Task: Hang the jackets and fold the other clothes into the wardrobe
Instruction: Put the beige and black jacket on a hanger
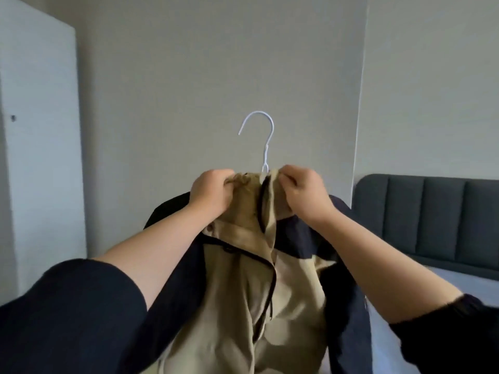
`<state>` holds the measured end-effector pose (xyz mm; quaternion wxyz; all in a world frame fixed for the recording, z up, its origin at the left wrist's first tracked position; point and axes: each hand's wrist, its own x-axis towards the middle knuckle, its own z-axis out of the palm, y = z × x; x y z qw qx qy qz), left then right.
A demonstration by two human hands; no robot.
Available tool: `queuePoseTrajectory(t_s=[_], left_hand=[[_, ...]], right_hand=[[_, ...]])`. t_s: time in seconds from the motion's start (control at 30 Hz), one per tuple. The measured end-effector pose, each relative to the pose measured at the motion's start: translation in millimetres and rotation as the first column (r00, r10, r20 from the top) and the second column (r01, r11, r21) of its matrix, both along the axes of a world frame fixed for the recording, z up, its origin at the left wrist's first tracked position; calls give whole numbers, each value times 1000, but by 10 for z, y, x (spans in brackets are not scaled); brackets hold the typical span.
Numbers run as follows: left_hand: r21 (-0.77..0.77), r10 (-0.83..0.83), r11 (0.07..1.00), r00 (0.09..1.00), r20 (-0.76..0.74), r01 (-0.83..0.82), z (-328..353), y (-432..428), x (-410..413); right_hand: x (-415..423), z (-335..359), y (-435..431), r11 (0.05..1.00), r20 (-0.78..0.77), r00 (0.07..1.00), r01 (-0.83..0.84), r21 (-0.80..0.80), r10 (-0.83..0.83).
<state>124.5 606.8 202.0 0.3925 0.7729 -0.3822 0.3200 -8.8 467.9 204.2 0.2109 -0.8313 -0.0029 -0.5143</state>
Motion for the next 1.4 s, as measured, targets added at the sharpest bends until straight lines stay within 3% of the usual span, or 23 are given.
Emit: queuePoseTrajectory(t_s=[0.07,0.13,0.17,0.27,0.3,0.43,0.53,0.6,0.7,0.73,0.8,0.87,0.93,0.97,1.0,1.07,1.13,1.2,1.27,1.3,1.33,1.4], left_hand=[[-56,-54,997,998,-23,53,-85,184,125],[-69,-71,995,997,-44,67,-151,311,206],[-75,-68,995,996,-51,64,-174,344,231],[-67,-68,996,995,-75,63,-236,384,305],[-44,-58,997,996,-71,55,-260,388,316],[42,183,981,979,90,-187,-421,417,363],[-62,339,941,930,141,-333,-640,351,253],[-42,364,931,928,85,-361,-825,265,198],[175,373,925,899,-231,-338,-968,305,235],[241,389,913,879,-276,-329,-970,352,265],[323,427,878,884,-193,-354,-916,414,327],[184,384,914,917,-104,-362,-809,457,311],[-139,296,943,952,-73,-304,-818,481,297],[-213,296,928,952,-77,-306,-903,491,288],[-159,301,935,946,-116,-317,-1033,486,255],[208,310,942,920,-240,-264,-1370,436,228],[483,292,868,905,-310,-114,-1581,455,270],[504,200,860,960,-195,-77,-1571,554,320],[279,154,942,979,133,-186,-1487,675,408],[146,158,970,963,220,-192,-1428,725,463],[123,152,976,966,211,-181,-1357,769,530],[357,99,931,994,-40,-78,-1231,801,647]], right_hand=[[-3,-195,-131,996,-77,994,68,-63,-73],[11,-278,-279,974,-8,975,221,-56,-222],[25,-285,-336,969,-75,966,245,-24,-246],[121,-295,-351,975,-517,848,197,105,-116],[167,-333,-339,976,-540,839,172,134,-74],[293,-539,-203,954,-368,925,194,230,-99],[359,-692,-113,913,-345,920,291,285,-185],[377,-773,-55,897,-340,912,334,290,-229],[378,-820,-7,883,-315,917,346,316,-246],[377,-815,2,877,-316,915,353,325,-251],[374,-758,0,863,-317,909,375,339,-271],[387,-625,15,849,-263,911,396,349,-317],[409,-469,51,855,-150,917,400,331,-371],[420,-421,67,861,-107,919,393,322,-379],[432,-420,77,865,-100,921,389,317,-377],[464,-571,78,867,-184,914,402,295,-361],[478,-851,70,865,-278,900,412,287,-336],[465,-1074,66,868,-310,899,400,294,-309],[437,-1182,38,880,-305,908,376,291,-287],[423,-1207,19,888,-294,919,350,299,-264],[411,-1221,8,895,-278,931,320,310,-237],[381,-1236,26,910,-243,950,270,314,-198]])
